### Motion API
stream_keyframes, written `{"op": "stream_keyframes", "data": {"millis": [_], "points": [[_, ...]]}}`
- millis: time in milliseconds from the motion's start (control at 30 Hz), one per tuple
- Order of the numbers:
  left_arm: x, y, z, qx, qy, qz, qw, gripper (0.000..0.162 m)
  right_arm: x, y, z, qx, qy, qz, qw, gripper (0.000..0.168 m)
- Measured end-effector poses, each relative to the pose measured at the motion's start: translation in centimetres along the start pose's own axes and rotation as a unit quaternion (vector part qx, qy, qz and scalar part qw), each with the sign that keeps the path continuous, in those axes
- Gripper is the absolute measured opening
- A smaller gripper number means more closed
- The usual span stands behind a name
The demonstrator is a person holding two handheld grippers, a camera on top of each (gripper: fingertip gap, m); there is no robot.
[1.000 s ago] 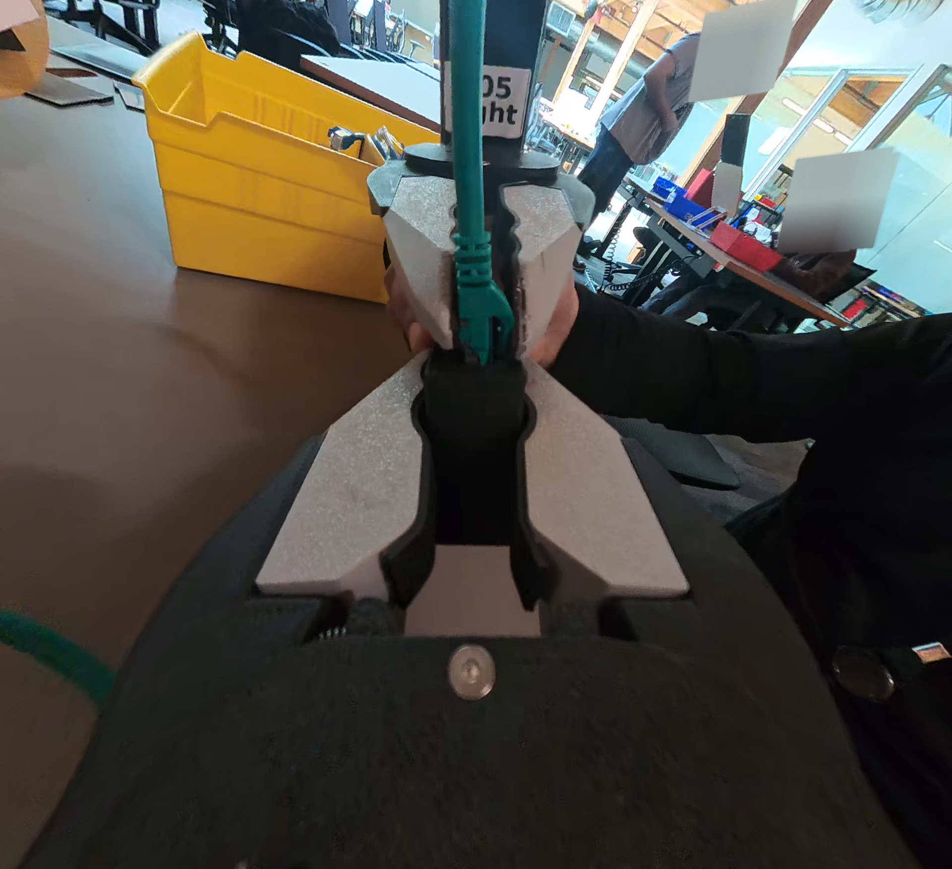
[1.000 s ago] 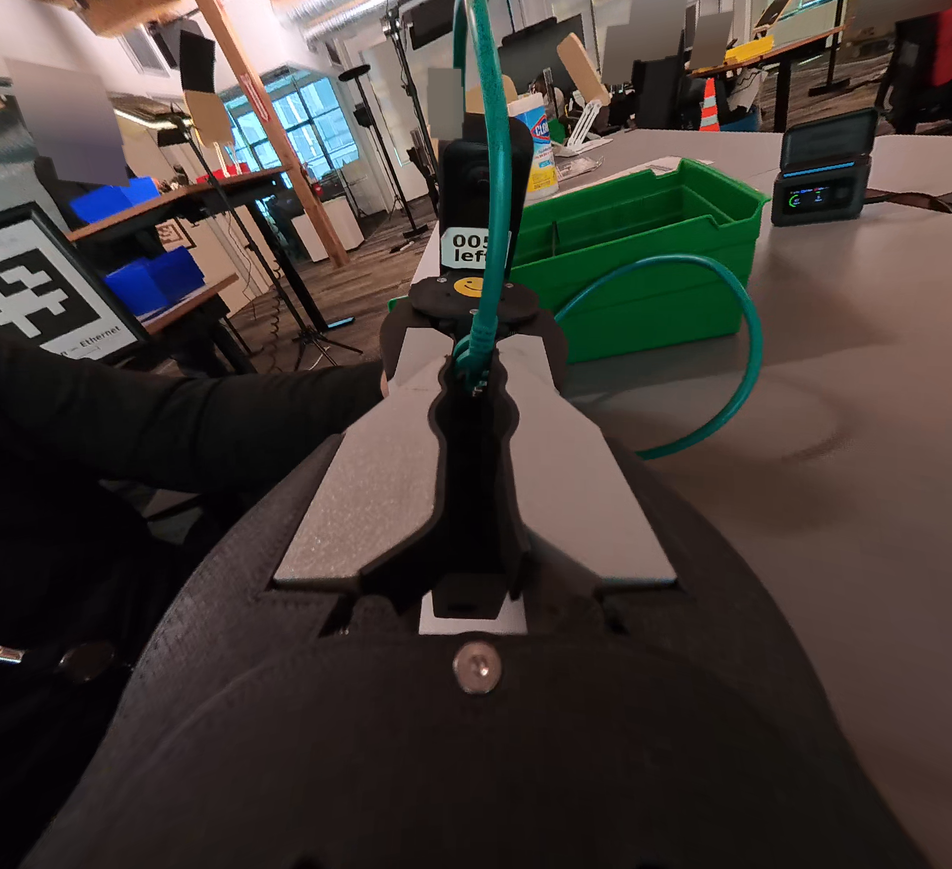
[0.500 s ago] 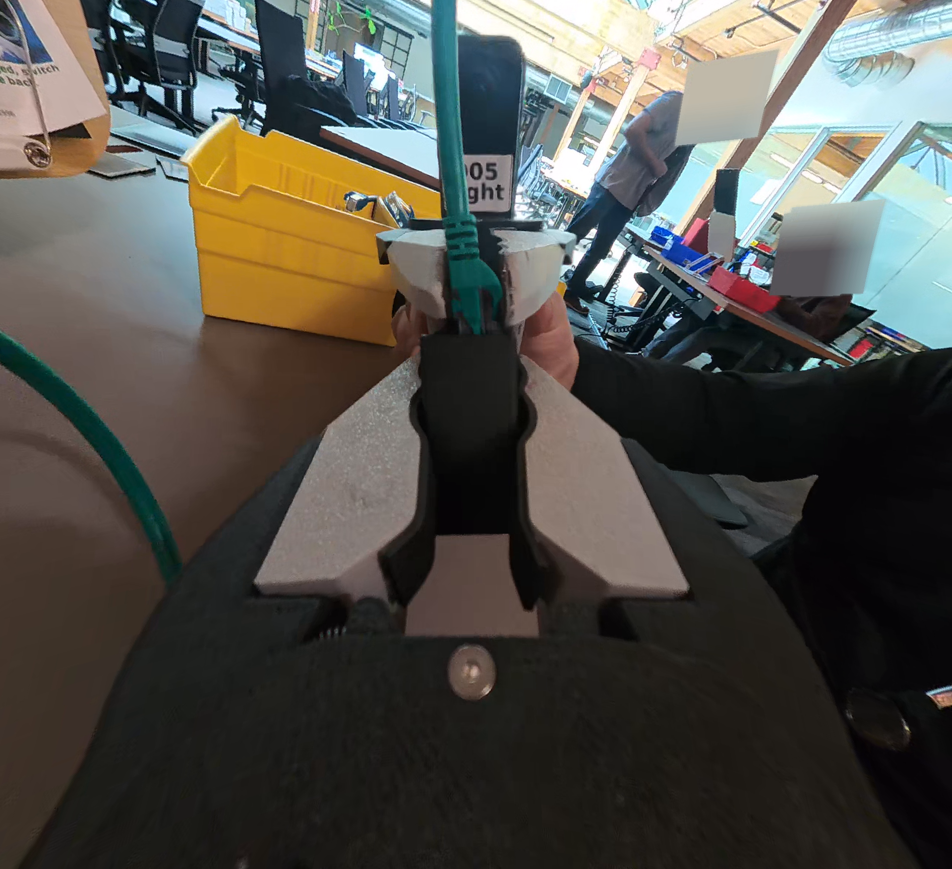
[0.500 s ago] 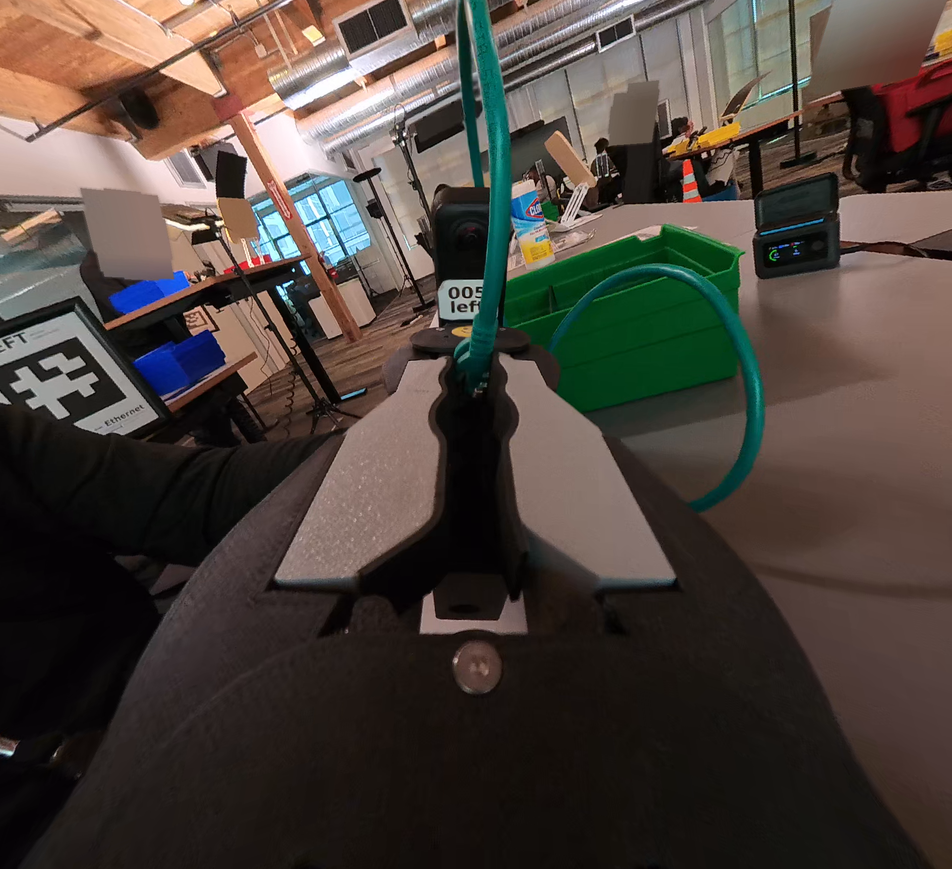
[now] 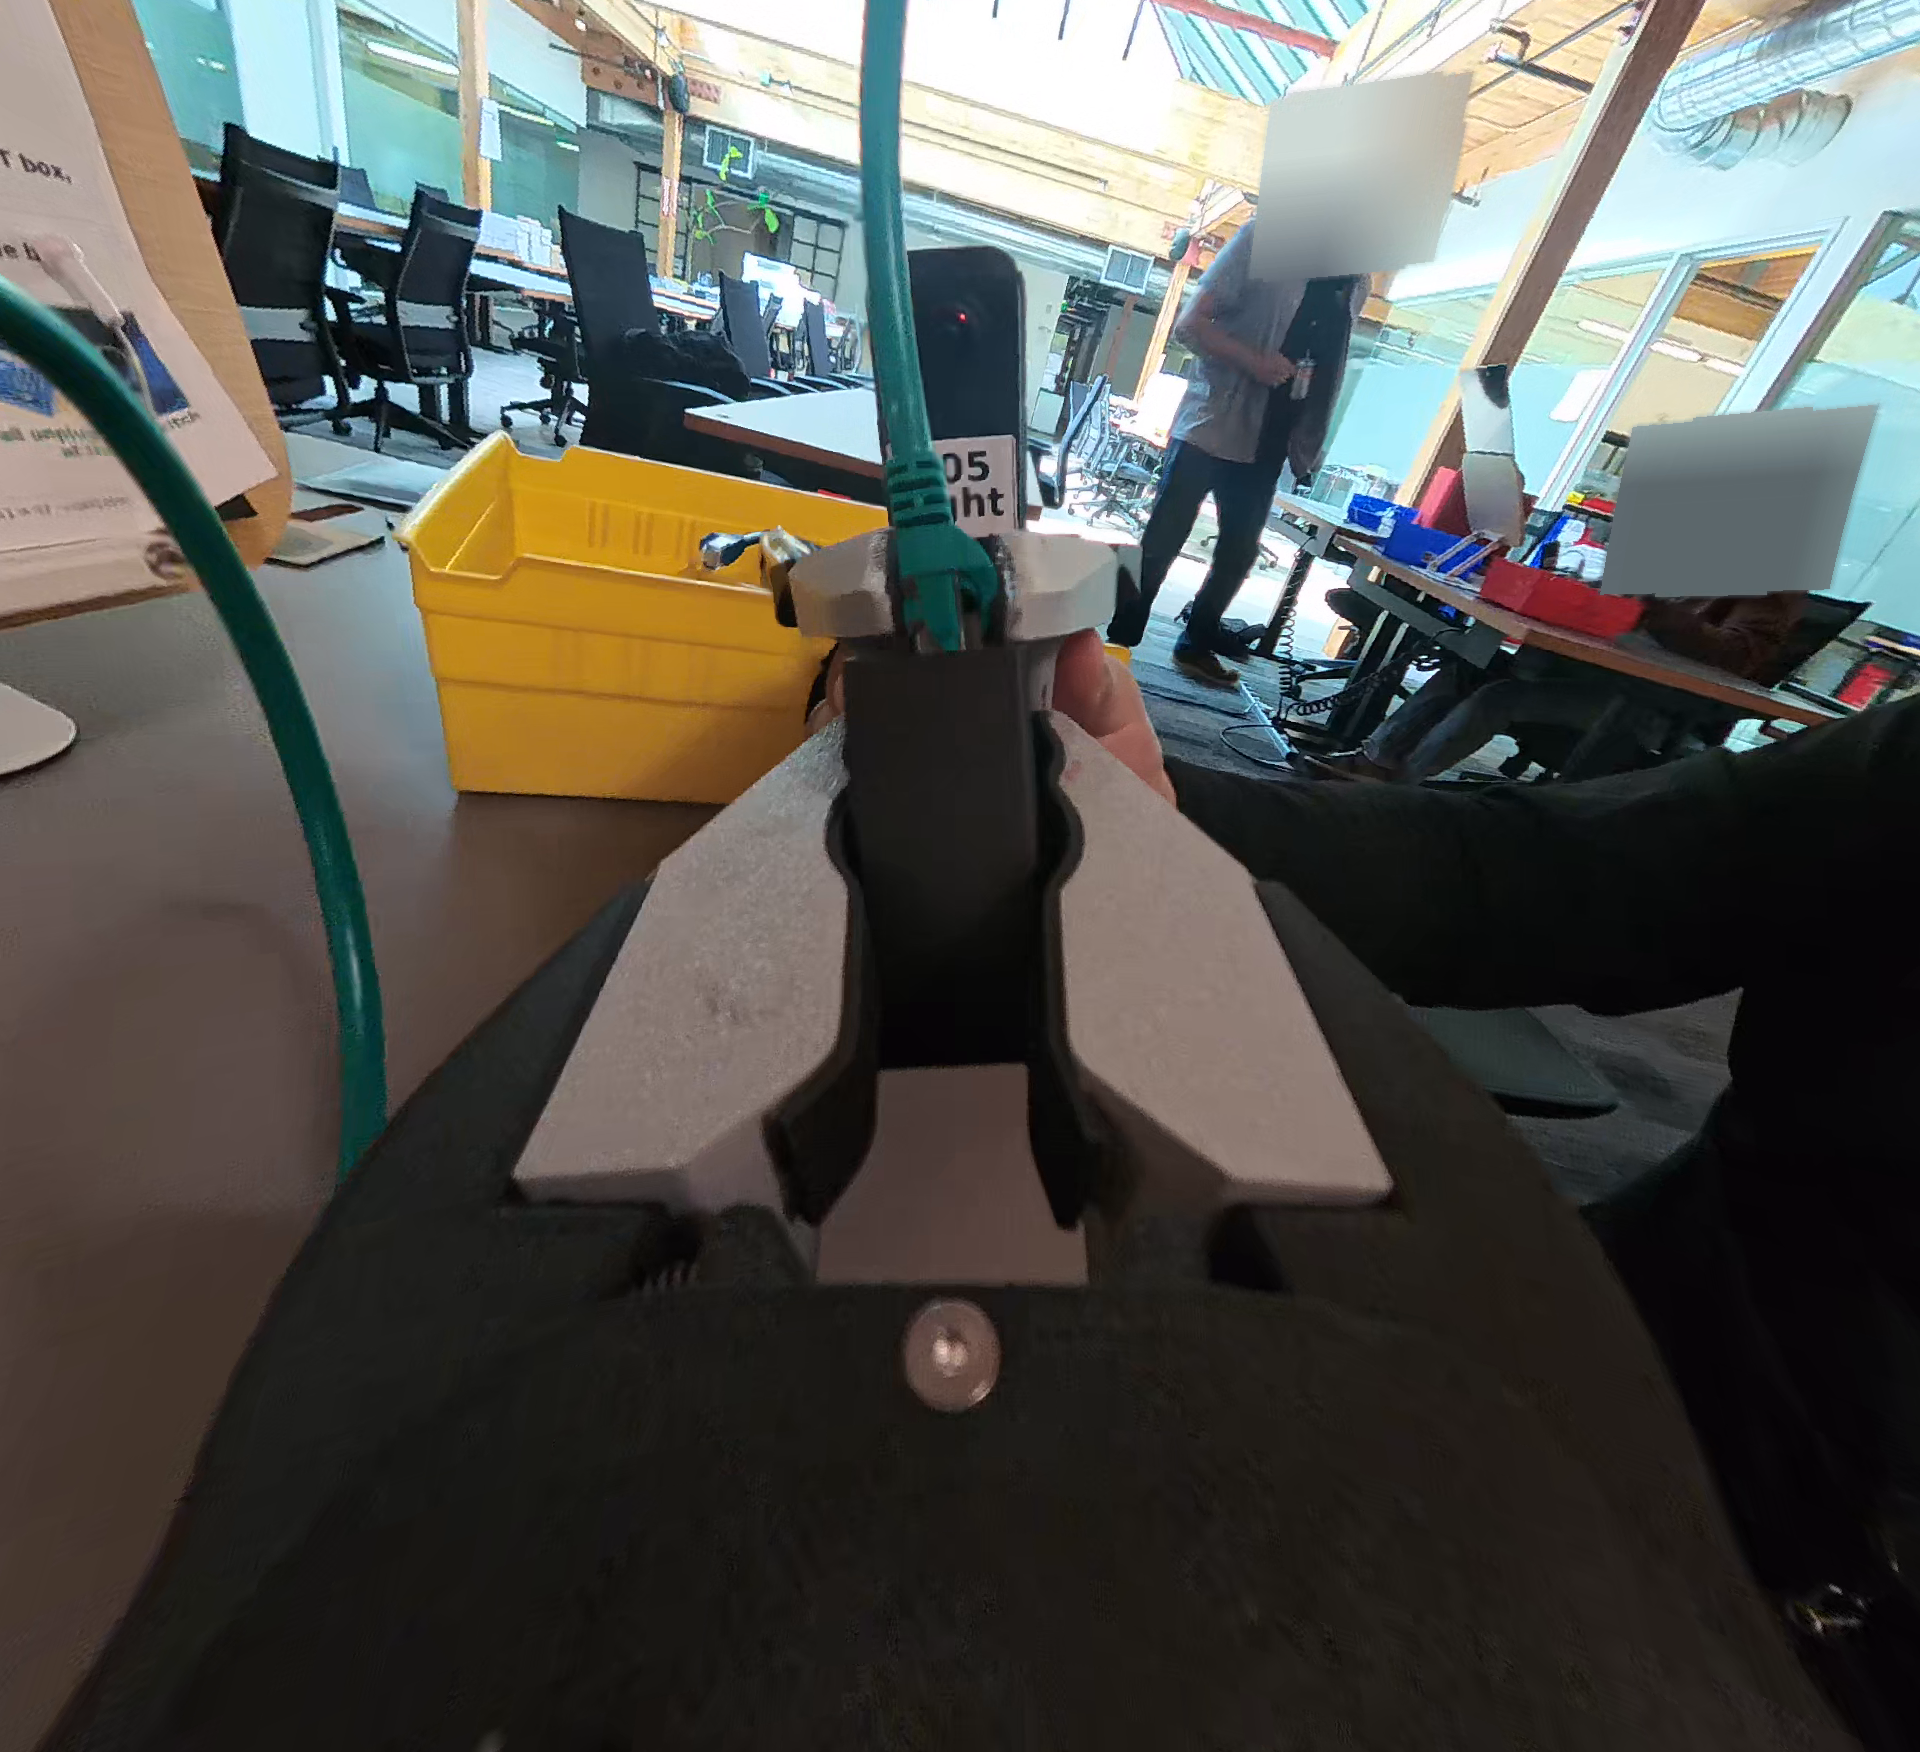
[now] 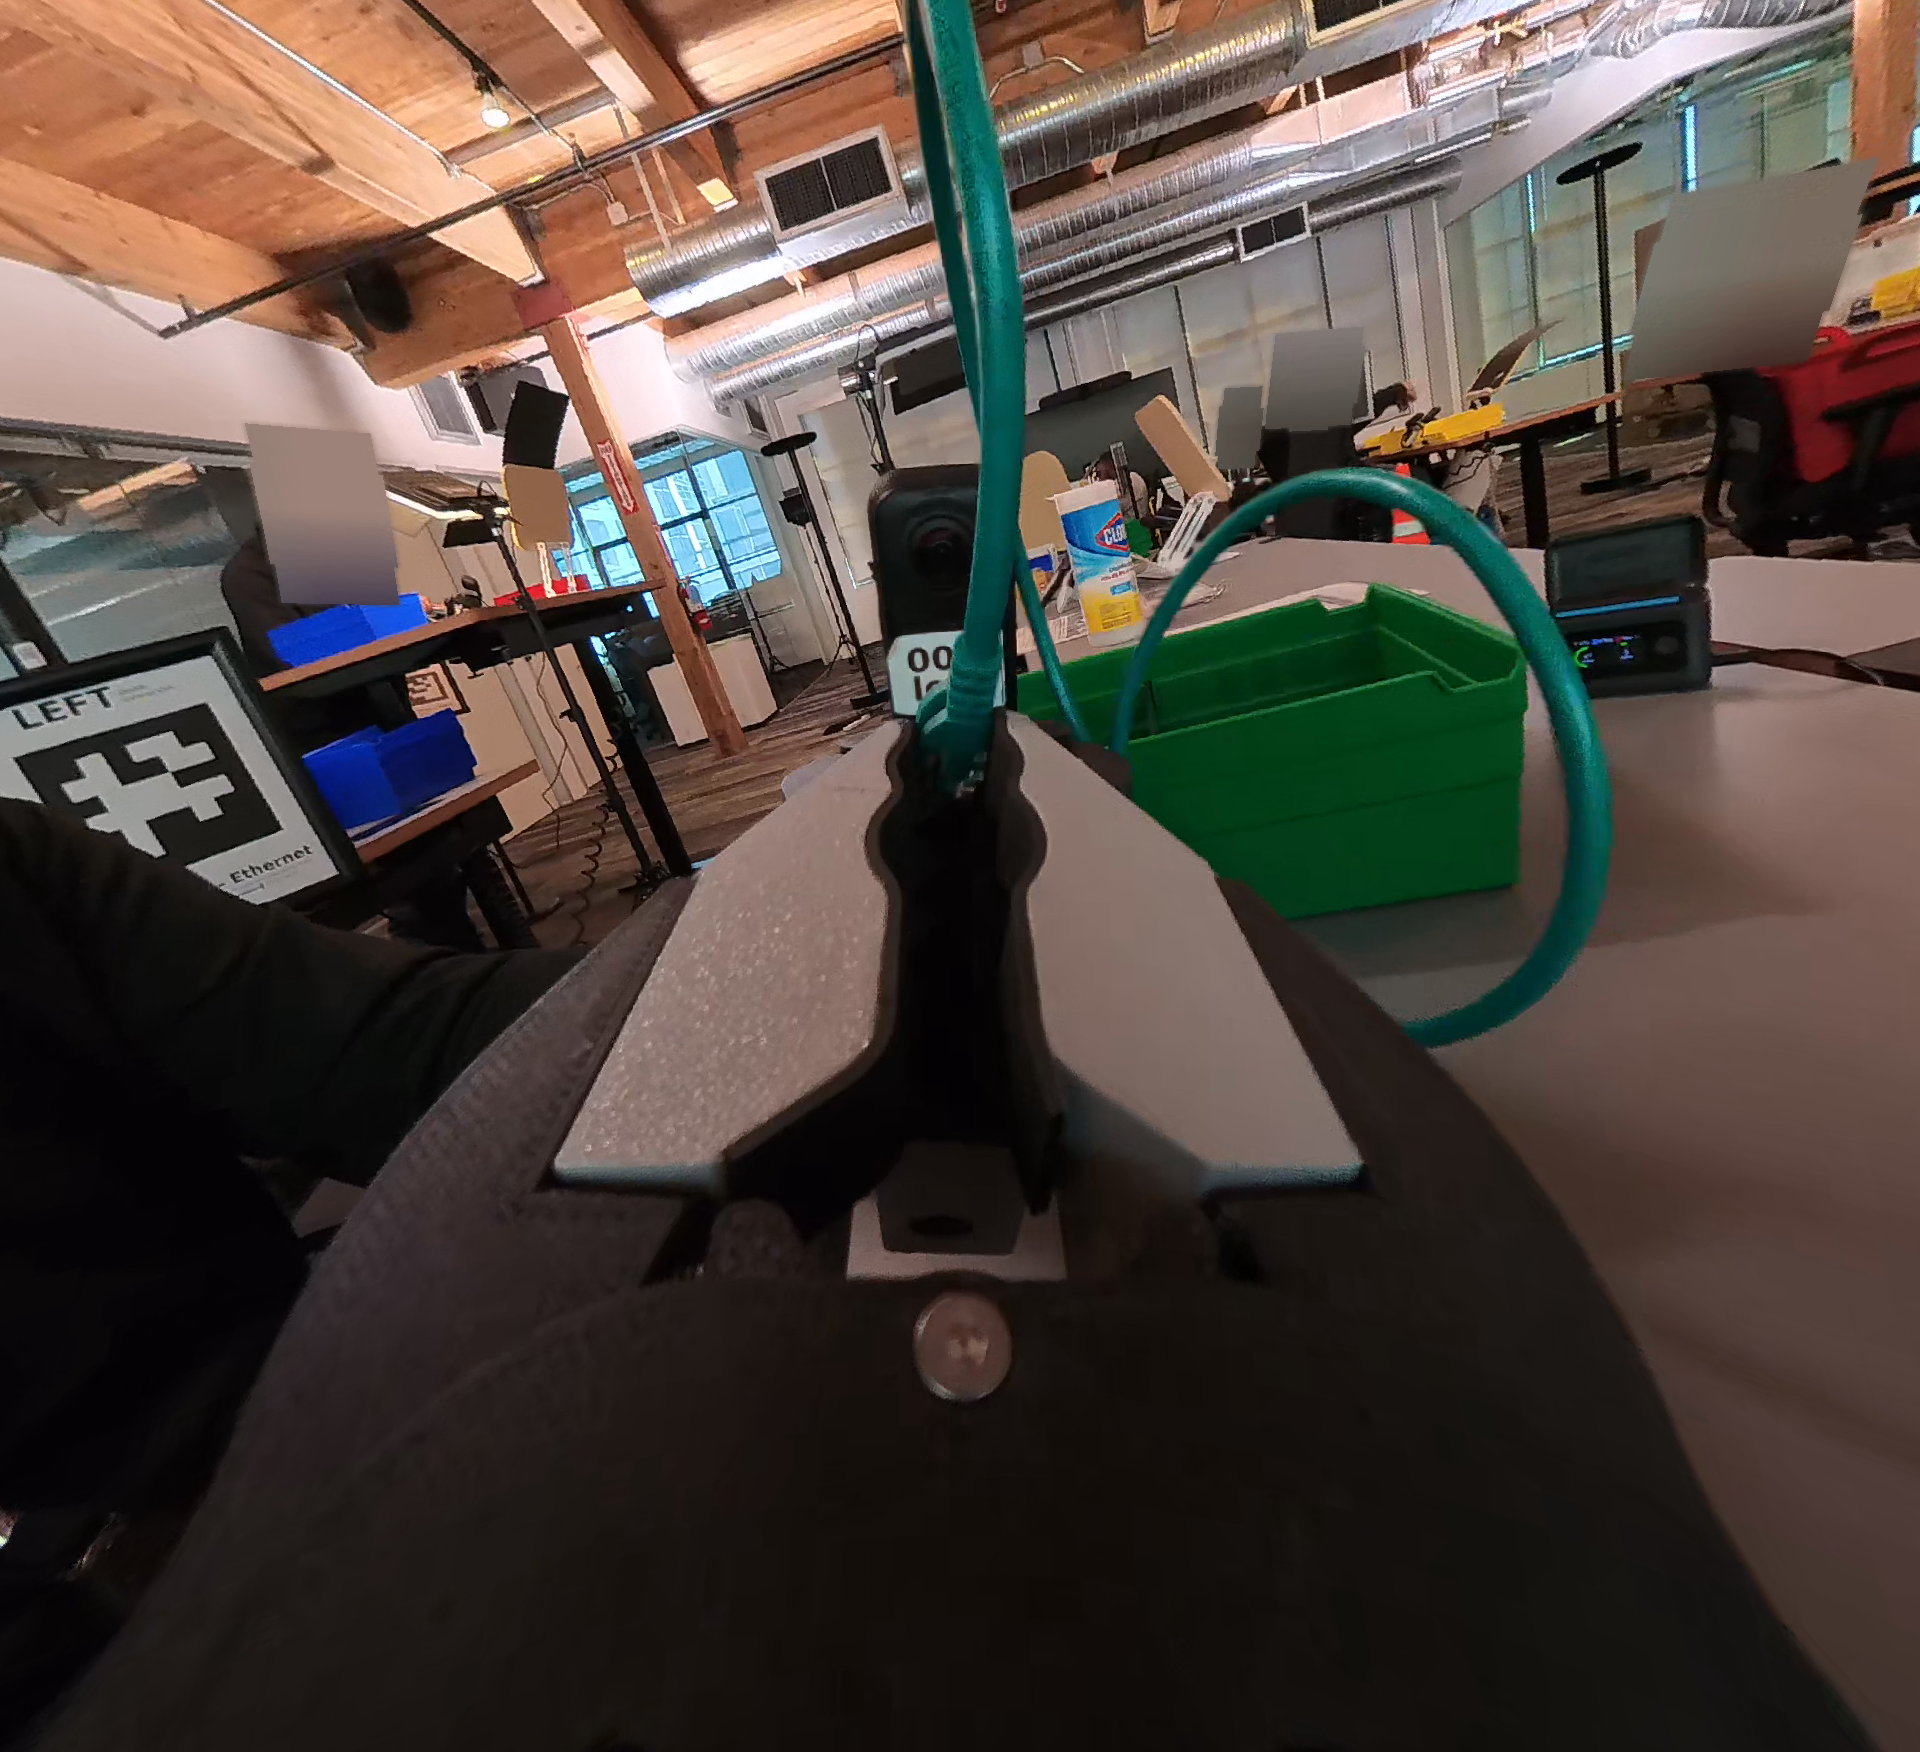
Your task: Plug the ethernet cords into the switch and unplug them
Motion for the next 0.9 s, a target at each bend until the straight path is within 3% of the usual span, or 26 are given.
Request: {"op": "stream_keyframes", "data": {"millis": [533, 833, 900], "points": [[-0.4, 0.4, -0.7, 0.018, -0.015, -0.05, 0.998, 0.026, -0.6, -0.3, 2.0, 0.05, 0.1, -0.009, 0.994, 0.009], [-0.1, 0.6, -0.3, 0.01, -0.007, -0.052, 0.999, 0.025, -0.9, -0.7, 3.0, 0.153, 0.215, 0.04, 0.964, 0.014], [0.0, 0.6, -0.3, 0.002, -0.007, -0.048, 0.999, 0.025, -0.9, -0.7, 2.7, 0.142, 0.207, 0.052, 0.966, 0.015]]}}
Point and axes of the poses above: each gripper's, where its closed fingertips meet, y back along the fingers, x out of its underside, z = x × y across the jaws, the point moved 10 cm from there along y, back along the fingers, and after that the axes turned 12 degrees about z, right-handed, at the moved point
